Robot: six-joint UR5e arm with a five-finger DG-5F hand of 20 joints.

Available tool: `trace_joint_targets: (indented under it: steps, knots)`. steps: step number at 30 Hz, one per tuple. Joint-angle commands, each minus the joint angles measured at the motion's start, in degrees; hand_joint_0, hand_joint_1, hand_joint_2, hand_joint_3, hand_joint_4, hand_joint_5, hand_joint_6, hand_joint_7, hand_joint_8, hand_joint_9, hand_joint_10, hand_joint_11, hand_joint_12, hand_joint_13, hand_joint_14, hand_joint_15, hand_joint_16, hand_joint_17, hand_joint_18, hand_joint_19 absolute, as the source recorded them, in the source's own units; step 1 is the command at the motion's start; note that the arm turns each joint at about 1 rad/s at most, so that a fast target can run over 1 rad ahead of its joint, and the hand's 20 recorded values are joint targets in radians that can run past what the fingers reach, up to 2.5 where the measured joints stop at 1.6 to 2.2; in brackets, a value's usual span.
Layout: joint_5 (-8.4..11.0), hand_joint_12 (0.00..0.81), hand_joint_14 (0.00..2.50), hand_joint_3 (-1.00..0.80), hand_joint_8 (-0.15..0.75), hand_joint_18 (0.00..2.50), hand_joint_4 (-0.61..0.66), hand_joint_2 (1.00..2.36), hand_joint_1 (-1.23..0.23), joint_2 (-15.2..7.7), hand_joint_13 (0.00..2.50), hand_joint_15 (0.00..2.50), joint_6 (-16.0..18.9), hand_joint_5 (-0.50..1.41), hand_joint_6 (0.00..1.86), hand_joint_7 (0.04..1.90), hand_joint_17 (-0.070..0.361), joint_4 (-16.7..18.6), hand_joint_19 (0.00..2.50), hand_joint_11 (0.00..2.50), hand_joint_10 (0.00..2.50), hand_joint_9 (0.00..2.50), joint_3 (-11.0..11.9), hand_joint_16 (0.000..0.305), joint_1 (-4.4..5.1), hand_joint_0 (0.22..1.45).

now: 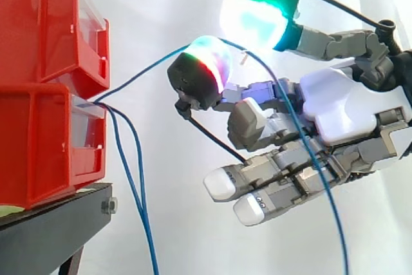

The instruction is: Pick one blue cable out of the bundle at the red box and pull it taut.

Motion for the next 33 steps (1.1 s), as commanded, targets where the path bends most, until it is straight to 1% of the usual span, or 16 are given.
trace_joint_targets:
  steps: [1,9,15,20,26,29,33]
  knots:
    - [0.05,0.36,0.01,-0.5,0.258,0.46,-0.32,1.0,-0.79,0.02,0.56,0.34,0.0,-0.16,0.89,0.98,0.105,0.0,0.19,1.03,0.01,0.87,-0.03,0.047,-0.01,0.63]
    - [0.05,0.362,0.01,-0.5,0.268,0.46,-0.3,1.0,-0.77,0.02,0.56,0.34,0.0,-0.17,0.9,0.97,0.105,0.0,0.2,1.03,0.01,0.86,-0.03,0.047,-0.01,0.64]
    - [0.05,0.366,0.01,-0.48,0.271,0.46,-0.28,1.0,-0.7,-0.07,0.56,0.36,0.0,-0.17,0.9,0.95,0.106,-0.09,0.22,1.03,0.01,0.86,-0.03,0.047,0.08,0.6]
    - [-0.04,0.372,0.01,-0.43,0.274,0.43,-0.25,1.01,-0.6,0.02,0.54,0.37,0.0,-0.18,0.9,0.97,0.11,-0.09,0.25,1.02,0.01,0.85,-0.03,0.049,0.08,0.58]
    - [-0.04,0.373,0.01,-0.35,0.279,0.41,-0.24,1.01,-0.58,0.02,0.53,0.37,0.0,-0.18,0.9,0.97,0.112,-0.09,0.27,1.01,0.01,0.85,-0.03,0.05,0.08,0.57]
    - [-0.04,0.376,0.01,-0.37,0.279,0.39,-0.22,1.01,-0.54,0.02,0.53,0.38,0.0,-0.18,0.9,0.96,0.112,-0.09,0.29,1.03,0.01,0.84,-0.03,0.05,0.08,0.56]
    - [-0.04,0.382,0.01,-0.41,0.286,0.39,-0.21,1.01,-0.52,0.02,0.53,0.38,0.0,-0.18,0.9,0.95,0.114,-0.09,0.28,1.02,0.01,0.84,-0.03,0.051,0.08,0.54]
